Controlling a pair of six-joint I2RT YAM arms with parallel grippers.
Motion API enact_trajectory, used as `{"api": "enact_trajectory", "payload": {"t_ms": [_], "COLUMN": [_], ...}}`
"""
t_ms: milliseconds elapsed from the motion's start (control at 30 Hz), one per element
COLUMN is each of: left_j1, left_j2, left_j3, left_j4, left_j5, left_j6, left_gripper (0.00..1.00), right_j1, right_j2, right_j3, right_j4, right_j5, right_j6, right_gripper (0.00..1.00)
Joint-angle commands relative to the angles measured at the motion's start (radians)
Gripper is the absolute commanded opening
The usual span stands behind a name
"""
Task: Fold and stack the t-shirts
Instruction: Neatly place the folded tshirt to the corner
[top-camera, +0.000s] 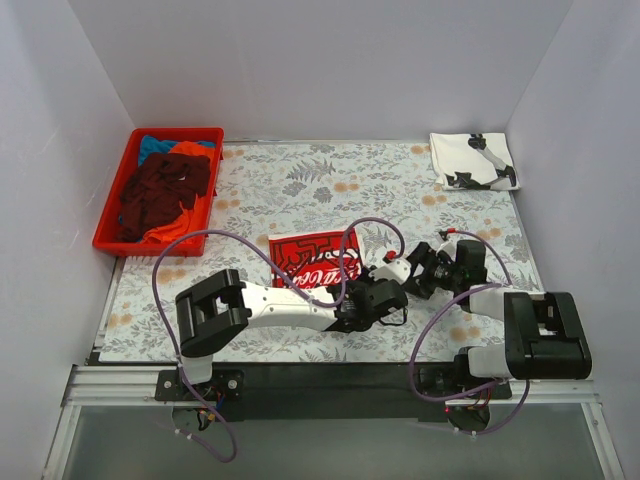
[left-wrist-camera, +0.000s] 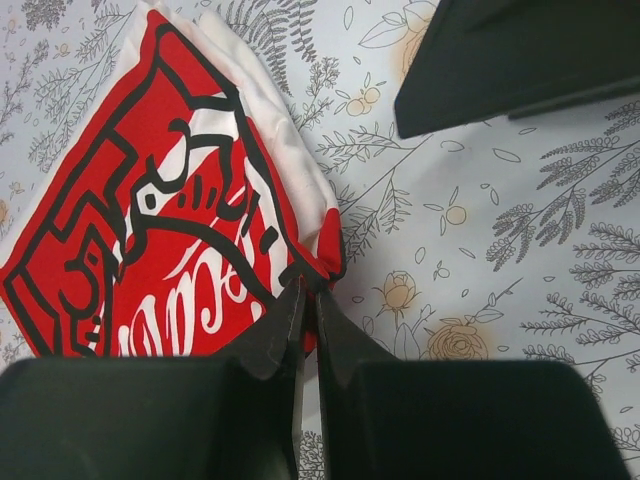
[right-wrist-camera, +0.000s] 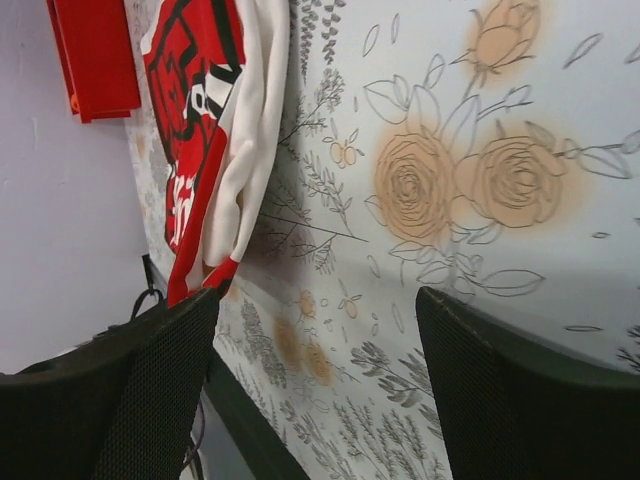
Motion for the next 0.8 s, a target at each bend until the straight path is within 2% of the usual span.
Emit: {"api": "enact_trajectory", "payload": {"t_ms": [0, 233, 467, 567, 767], "left_j1": [0.002, 0.002, 0.002, 0.002, 0.002], "left_j2": [-0.069, -0.082, -0.098, -0.101, -0.107], "left_j3": [-0.016, -0.028, -0.039, -0.039, -0.043], "left_j4": [0.011, 0.009, 0.011, 0.011, 0.020], "left_j5": [0.000, 0.003, 0.006, 0.009, 0.016], "left_j6": [-0.035, -0.062, -0.071, -0.075, -0.088], "left_gripper": [0.00, 0.00, 0.00, 0.00, 0.00], "right_j1": [0.052, 0.181, 0.279, 0.307, 0.342], "right_j2": [0.052, 0.182, 0.330, 0.385, 0.434], "right_j3": [-0.020, 0.044, 0.133, 0.170, 0.199], "right_j4": [0.207, 0.296, 0.351, 0.353, 0.353], "right_j5": [0.005, 0.074, 0.124, 0.127, 0.102], "right_j6": [0.184, 0.303, 0.347, 0.343, 0.300], "right_gripper": [0.86, 0.86, 0.84, 0.78, 0.54]}}
